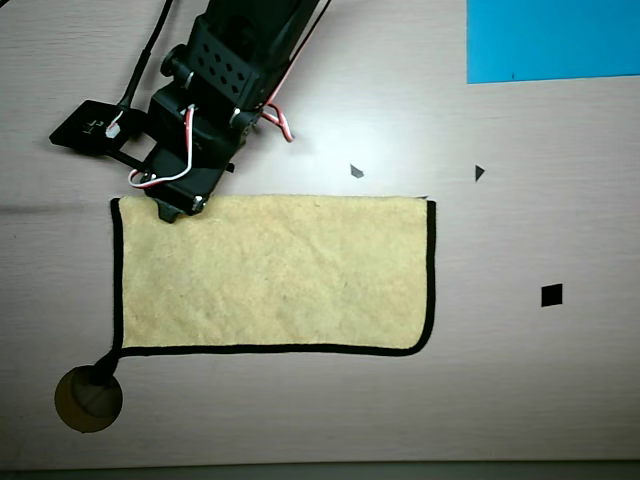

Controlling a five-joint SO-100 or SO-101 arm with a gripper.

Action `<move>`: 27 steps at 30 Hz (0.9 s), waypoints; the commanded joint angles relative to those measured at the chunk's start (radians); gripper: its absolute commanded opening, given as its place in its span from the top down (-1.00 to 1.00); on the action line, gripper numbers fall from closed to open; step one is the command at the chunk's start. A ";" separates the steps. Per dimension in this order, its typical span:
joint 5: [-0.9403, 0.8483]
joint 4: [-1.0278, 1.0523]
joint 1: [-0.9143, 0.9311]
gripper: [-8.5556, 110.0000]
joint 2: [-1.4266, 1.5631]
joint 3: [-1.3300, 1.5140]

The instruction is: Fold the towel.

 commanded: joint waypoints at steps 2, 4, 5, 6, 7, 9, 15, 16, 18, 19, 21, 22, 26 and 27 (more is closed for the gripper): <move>-0.031 -0.017 0.014 0.86 0.032 -0.080; -0.051 -0.017 0.015 0.86 0.049 -0.074; -0.063 -0.017 0.017 0.86 0.061 -0.067; -0.077 -0.017 0.018 0.86 0.078 -0.058; -0.091 -0.017 0.018 0.86 0.097 -0.049; -0.135 -0.017 0.017 0.86 0.143 -0.025; -0.278 -0.017 -0.028 0.86 0.293 0.055; -0.308 -0.017 -0.040 0.86 0.319 0.072; -0.388 -0.017 -0.072 0.86 0.373 0.114; -0.430 -0.017 -0.092 0.86 0.400 0.140; -0.506 -0.017 -0.132 0.86 0.453 0.189; -0.532 -0.017 -0.149 0.86 0.477 0.210; -0.630 -0.017 -0.212 0.86 0.549 0.284; -0.652 -0.017 -0.224 0.86 0.565 0.296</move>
